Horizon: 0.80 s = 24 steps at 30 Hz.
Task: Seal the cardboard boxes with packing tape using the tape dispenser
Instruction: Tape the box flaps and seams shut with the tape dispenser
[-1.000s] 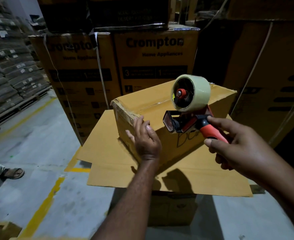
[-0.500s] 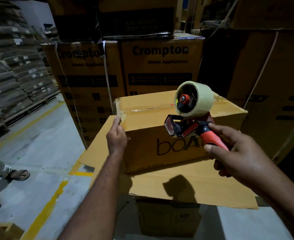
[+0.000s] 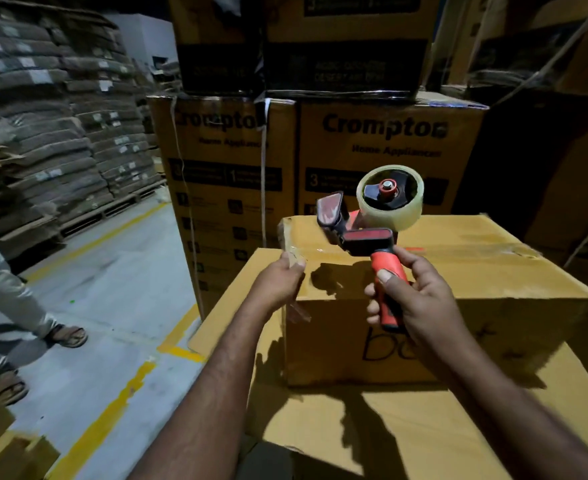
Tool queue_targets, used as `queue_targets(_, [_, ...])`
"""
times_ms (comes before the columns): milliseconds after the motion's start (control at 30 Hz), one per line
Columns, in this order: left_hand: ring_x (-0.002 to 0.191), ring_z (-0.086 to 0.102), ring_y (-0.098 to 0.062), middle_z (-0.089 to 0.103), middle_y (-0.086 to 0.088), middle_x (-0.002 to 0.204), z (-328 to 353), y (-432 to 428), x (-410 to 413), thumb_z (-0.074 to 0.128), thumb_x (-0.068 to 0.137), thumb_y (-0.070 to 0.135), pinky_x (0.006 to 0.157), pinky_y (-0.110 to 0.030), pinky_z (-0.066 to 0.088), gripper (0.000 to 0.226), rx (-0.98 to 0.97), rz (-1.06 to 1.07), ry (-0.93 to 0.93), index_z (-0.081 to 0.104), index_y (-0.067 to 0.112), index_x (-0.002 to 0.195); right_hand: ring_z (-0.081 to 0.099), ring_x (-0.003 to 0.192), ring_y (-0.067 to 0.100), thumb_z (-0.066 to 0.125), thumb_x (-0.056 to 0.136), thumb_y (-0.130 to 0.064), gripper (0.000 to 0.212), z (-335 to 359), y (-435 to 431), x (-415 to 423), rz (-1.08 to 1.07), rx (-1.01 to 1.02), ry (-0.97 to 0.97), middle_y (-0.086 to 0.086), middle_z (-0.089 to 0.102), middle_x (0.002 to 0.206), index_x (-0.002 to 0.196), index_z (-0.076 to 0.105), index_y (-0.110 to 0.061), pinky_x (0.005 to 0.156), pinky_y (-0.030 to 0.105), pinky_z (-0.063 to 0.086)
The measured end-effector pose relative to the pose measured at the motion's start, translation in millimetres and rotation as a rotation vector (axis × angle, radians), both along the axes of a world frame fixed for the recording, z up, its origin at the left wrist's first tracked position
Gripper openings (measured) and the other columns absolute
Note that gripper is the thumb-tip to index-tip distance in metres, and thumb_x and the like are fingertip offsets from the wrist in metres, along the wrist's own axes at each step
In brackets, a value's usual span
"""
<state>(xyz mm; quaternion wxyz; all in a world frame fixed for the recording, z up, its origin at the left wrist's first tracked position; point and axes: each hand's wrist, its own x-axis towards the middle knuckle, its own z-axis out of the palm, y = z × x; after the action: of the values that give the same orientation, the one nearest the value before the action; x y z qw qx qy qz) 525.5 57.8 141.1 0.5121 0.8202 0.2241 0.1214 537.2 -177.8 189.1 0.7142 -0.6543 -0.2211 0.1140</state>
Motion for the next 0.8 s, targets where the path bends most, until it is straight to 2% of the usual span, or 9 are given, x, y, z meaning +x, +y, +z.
queue_targets(33, [0.124, 0.057, -0.027, 0.052, -0.006, 0.15, 1, 1, 4, 0.04, 0.107, 0.044, 0.101, -0.04, 0.05, 0.056, 0.077, 0.018, 0.03, 0.031, 0.026, 0.159, 0.064, 0.067, 0.026, 0.055, 0.1, -0.012, 0.053, -1, 14, 11, -0.004, 0.013, -0.006, 0.02, 0.065, 0.091, 0.147, 0.036, -0.027, 0.059, 0.036, 0.059])
queue_targets(133, [0.1, 0.063, -0.022, 0.062, -0.006, 0.134, 1, 5, 10, 0.035, 0.108, 0.046, 0.085, -0.041, 0.058, 0.057, 0.282, 0.044, 0.142, 0.021, 0.034, 0.161, 0.065, 0.068, 0.026, 0.053, 0.102, -0.011, 0.054, -3, 53, 44, -0.029, 0.026, -0.043, 0.021, 0.065, 0.094, 0.149, 0.032, -0.024, 0.061, 0.037, 0.06])
queue_targets(233, [0.096, 0.063, -0.019, 0.065, -0.004, 0.123, -4, 7, 13, 0.032, 0.107, 0.048, 0.083, -0.041, 0.059, 0.057, 0.37, 0.025, 0.183, 0.016, 0.037, 0.16, 0.065, 0.07, 0.024, 0.053, 0.102, -0.013, 0.055, -9, 82, 69, -0.071, 0.005, -0.096, 0.02, 0.064, 0.096, 0.151, 0.031, -0.024, 0.064, 0.038, 0.06])
queue_targets(333, [0.1, 0.061, -0.023, 0.065, -0.004, 0.117, 2, 19, 35, 0.034, 0.105, 0.05, 0.088, -0.044, 0.055, 0.05, 0.458, 0.084, 0.238, 0.038, 0.029, 0.15, 0.064, 0.069, 0.023, 0.053, 0.102, -0.013, 0.055, -21, 96, 83, -0.058, -0.013, -0.09, 0.021, 0.063, 0.097, 0.149, 0.031, -0.028, 0.065, 0.039, 0.059])
queue_targets(433, [0.091, 0.062, -0.022, 0.065, -0.002, 0.102, 2, 30, 69, 0.035, 0.105, 0.051, 0.08, -0.04, 0.053, 0.045, 0.307, 0.149, 0.242, 0.06, 0.02, 0.126, 0.062, 0.071, 0.026, 0.054, 0.102, -0.014, 0.055, -31, 98, 88, -0.012, -0.044, -0.067, 0.019, 0.061, 0.095, 0.147, 0.032, -0.036, 0.064, 0.041, 0.055])
queue_targets(600, [0.085, 0.063, -0.022, 0.065, -0.004, 0.095, -1, 52, 106, 0.037, 0.106, 0.036, 0.07, -0.034, 0.05, 0.035, 0.11, 0.182, 0.215, 0.064, 0.016, 0.116, 0.062, 0.07, 0.025, 0.056, 0.101, -0.013, 0.057, -34, 96, 88, 0.019, -0.07, -0.06, 0.02, 0.061, 0.094, 0.149, 0.033, -0.033, 0.064, 0.037, 0.057])
queue_targets(667, [0.087, 0.06, -0.023, 0.067, -0.006, 0.103, 0, 63, 114, 0.032, 0.106, 0.04, 0.077, -0.036, 0.049, 0.042, 0.147, 0.139, 0.297, 0.063, 0.015, 0.118, 0.062, 0.07, 0.025, 0.056, 0.1, -0.014, 0.057, -36, 97, 90, 0.029, -0.062, -0.041, 0.019, 0.061, 0.093, 0.148, 0.034, -0.035, 0.065, 0.038, 0.057])
queue_targets(733, [0.105, 0.061, -0.029, 0.067, -0.009, 0.12, -2, 68, 115, 0.026, 0.102, 0.051, 0.1, -0.053, 0.046, 0.053, 0.456, 0.169, 0.418, 0.063, 0.018, 0.122, 0.062, 0.07, 0.025, 0.057, 0.1, -0.015, 0.057, -35, 98, 92, 0.037, -0.041, 0.007, 0.019, 0.061, 0.094, 0.147, 0.035, -0.037, 0.065, 0.04, 0.057])
queue_targets(800, [0.123, 0.056, -0.032, 0.065, -0.009, 0.128, -4, 59, 106, 0.037, 0.102, 0.05, 0.109, -0.062, 0.037, 0.05, 0.7, 0.343, 0.265, 0.063, 0.017, 0.13, 0.063, 0.07, 0.026, 0.056, 0.1, -0.015, 0.057, -33, 97, 94, 0.048, -0.029, 0.039, 0.02, 0.061, 0.095, 0.147, 0.035, -0.038, 0.065, 0.04, 0.057])
